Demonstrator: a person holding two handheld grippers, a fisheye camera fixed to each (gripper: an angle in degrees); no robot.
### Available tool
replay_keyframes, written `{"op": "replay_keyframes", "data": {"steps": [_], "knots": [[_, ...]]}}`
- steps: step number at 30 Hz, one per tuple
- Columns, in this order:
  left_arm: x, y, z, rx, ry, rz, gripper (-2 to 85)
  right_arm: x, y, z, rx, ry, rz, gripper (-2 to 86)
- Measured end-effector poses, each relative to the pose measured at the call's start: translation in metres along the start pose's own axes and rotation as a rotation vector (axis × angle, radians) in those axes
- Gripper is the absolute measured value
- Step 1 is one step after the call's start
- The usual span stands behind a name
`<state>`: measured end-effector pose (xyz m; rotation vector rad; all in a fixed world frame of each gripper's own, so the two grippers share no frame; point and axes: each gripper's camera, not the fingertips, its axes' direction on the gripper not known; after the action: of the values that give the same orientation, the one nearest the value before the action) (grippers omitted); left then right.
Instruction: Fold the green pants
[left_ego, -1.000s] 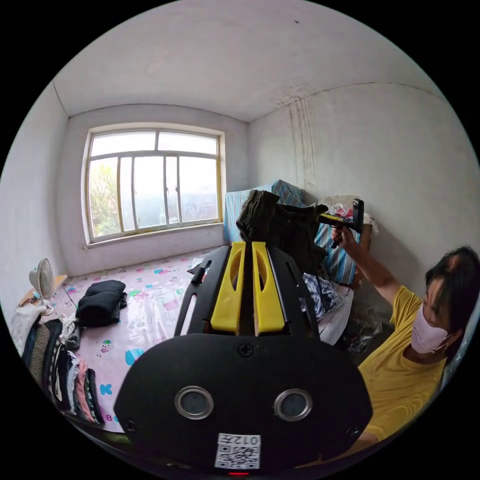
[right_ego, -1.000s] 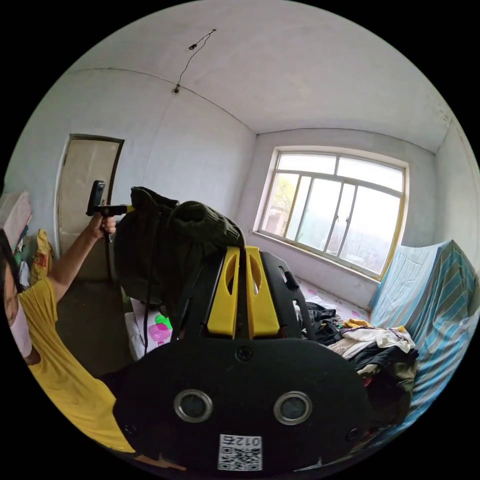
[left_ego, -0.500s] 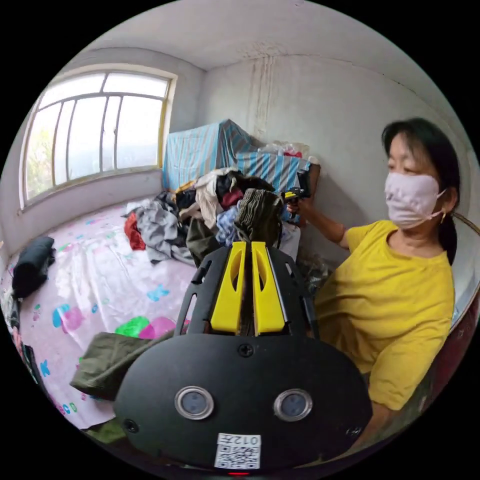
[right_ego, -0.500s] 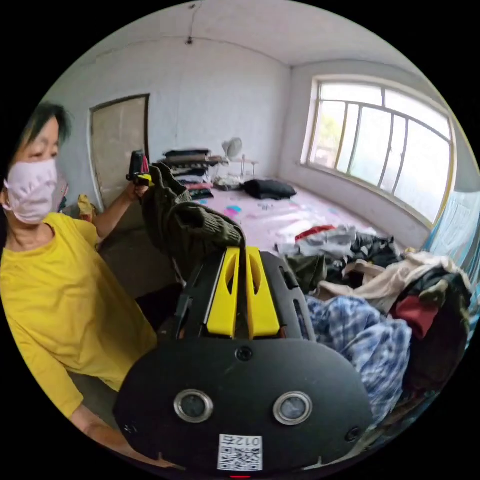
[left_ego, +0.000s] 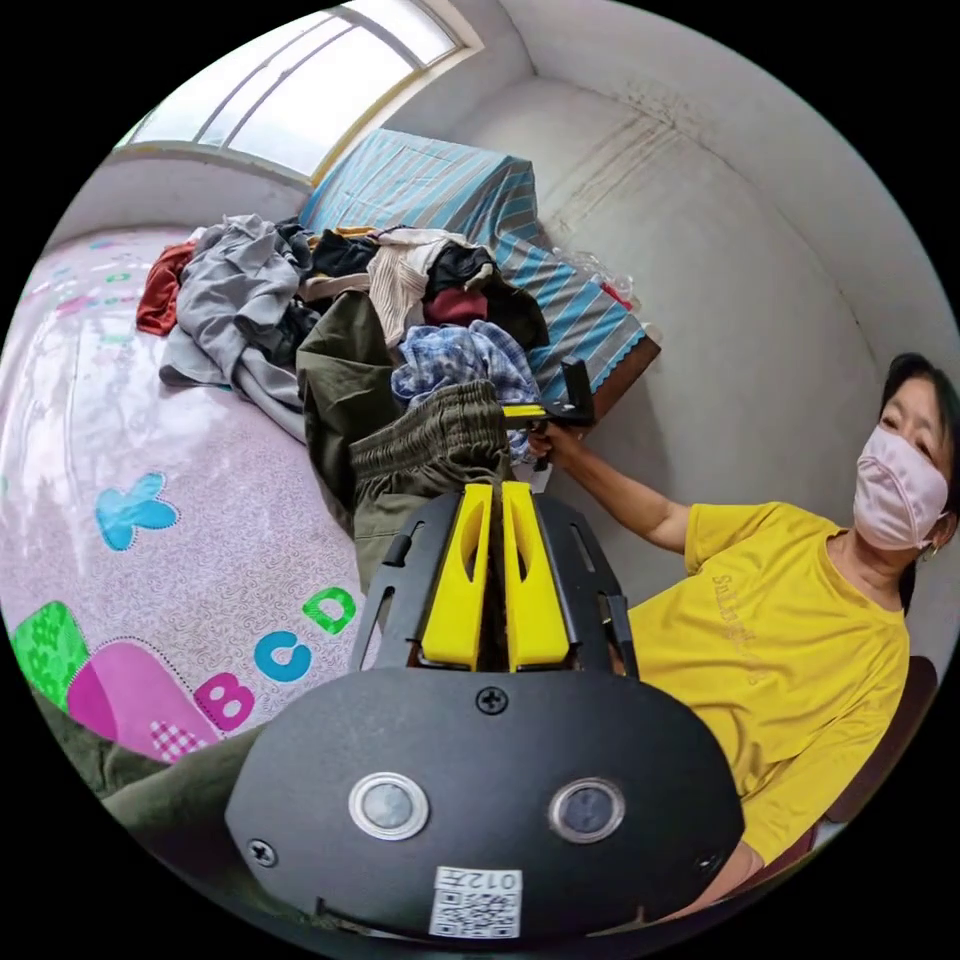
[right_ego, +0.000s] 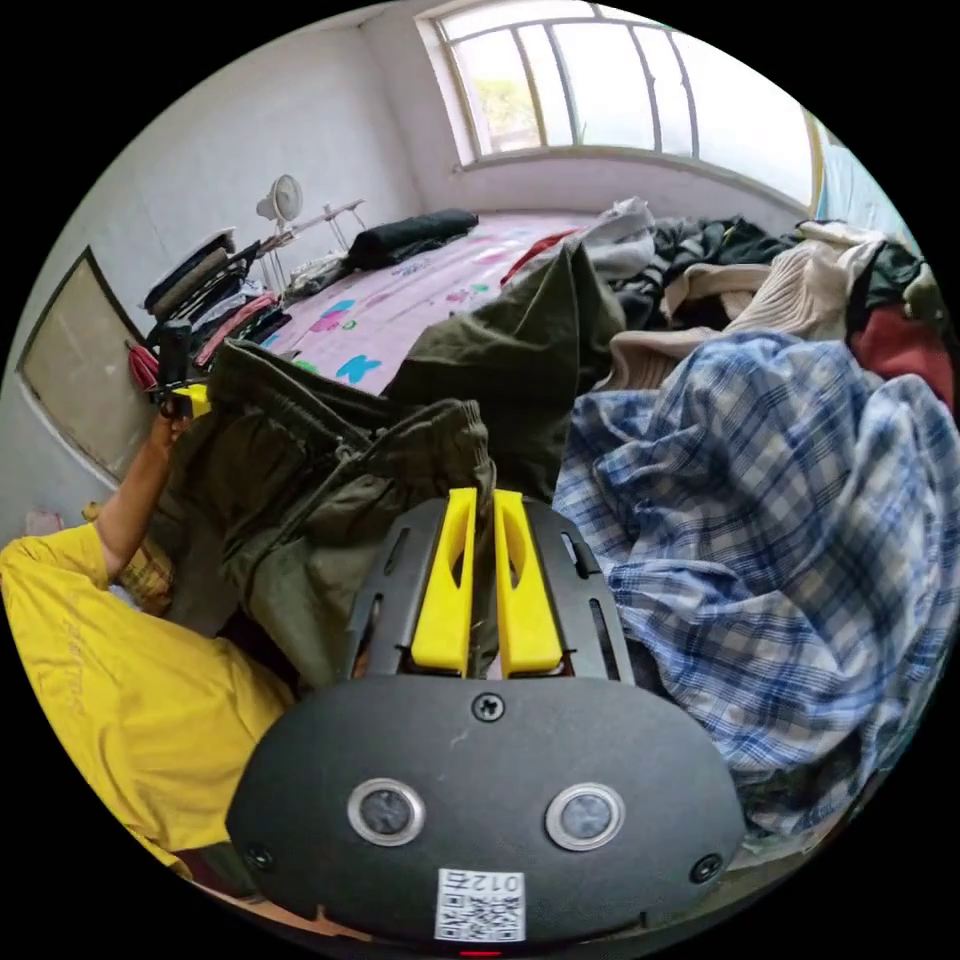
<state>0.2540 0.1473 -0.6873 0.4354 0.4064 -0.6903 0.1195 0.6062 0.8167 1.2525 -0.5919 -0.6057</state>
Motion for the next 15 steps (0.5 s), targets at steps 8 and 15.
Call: {"op": "replay_keyframes", "data": {"steps": [8, 15], "knots": [[0.06, -0.063, 0.05, -0.257, -0.043, 0.208, 0.2, -0.181, 0.004, -0.066, 0.159, -0.008, -0.73, 9.7], [0.103, -0.096, 0.084, -0.405, -0.087, 0.302, 0.2, -0.303, 0.041, -0.06, 0.086, 0.284, -1.312, 10.8]]}}
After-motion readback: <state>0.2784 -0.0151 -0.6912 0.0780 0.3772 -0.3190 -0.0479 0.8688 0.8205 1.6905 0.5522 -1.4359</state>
